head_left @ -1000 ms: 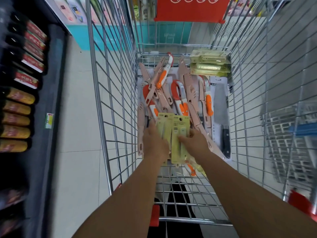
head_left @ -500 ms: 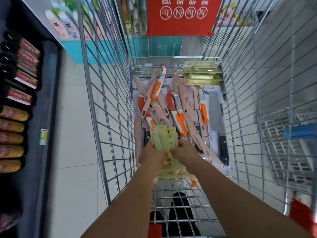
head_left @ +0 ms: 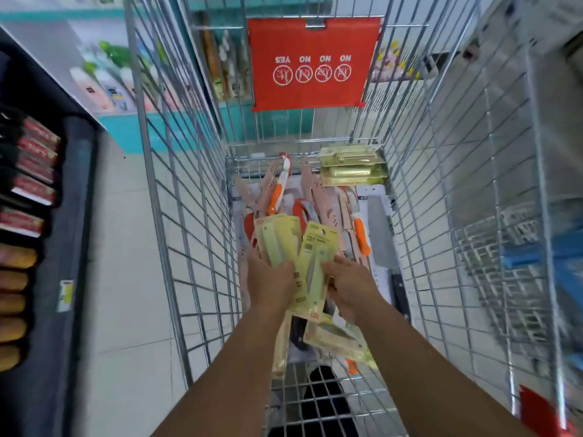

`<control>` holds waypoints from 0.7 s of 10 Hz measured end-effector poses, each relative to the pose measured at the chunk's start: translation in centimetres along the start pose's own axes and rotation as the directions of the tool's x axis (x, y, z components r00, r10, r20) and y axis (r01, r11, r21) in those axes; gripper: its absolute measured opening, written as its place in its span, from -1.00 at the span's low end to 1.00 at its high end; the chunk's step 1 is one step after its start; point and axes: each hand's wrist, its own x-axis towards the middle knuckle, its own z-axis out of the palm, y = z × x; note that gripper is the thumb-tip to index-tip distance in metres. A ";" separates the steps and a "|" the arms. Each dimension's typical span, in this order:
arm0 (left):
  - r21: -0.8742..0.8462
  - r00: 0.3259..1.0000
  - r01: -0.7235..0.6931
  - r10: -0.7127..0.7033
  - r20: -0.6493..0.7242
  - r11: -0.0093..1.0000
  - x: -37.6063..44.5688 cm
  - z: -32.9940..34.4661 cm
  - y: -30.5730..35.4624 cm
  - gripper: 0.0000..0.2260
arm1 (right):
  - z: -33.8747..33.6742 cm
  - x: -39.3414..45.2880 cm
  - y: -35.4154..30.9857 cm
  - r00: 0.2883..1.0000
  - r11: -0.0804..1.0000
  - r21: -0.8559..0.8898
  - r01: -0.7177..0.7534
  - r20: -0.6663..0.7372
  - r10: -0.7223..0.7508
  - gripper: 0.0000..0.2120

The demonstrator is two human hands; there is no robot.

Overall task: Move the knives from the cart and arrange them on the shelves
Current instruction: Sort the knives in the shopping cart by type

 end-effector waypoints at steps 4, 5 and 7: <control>0.100 0.994 -0.110 0.108 0.026 0.989 6.5 5.7 7.4 -0.58 | -2.2 9.0 -10.0 0.939 0.981 0.189 0.052 -0.343 0.016 -0.81; 0.083 0.983 -0.182 0.181 0.019 0.980 8.4 7.2 9.2 -0.64 | -2.1 12.0 -12.5 0.944 0.985 0.146 0.095 -0.327 -0.042 -0.83; 0.143 0.976 -0.216 0.213 0.037 0.966 10.9 8.1 10.8 -0.76 | -1.9 16.9 -15.0 0.960 0.945 0.312 0.103 -0.281 -0.012 -0.91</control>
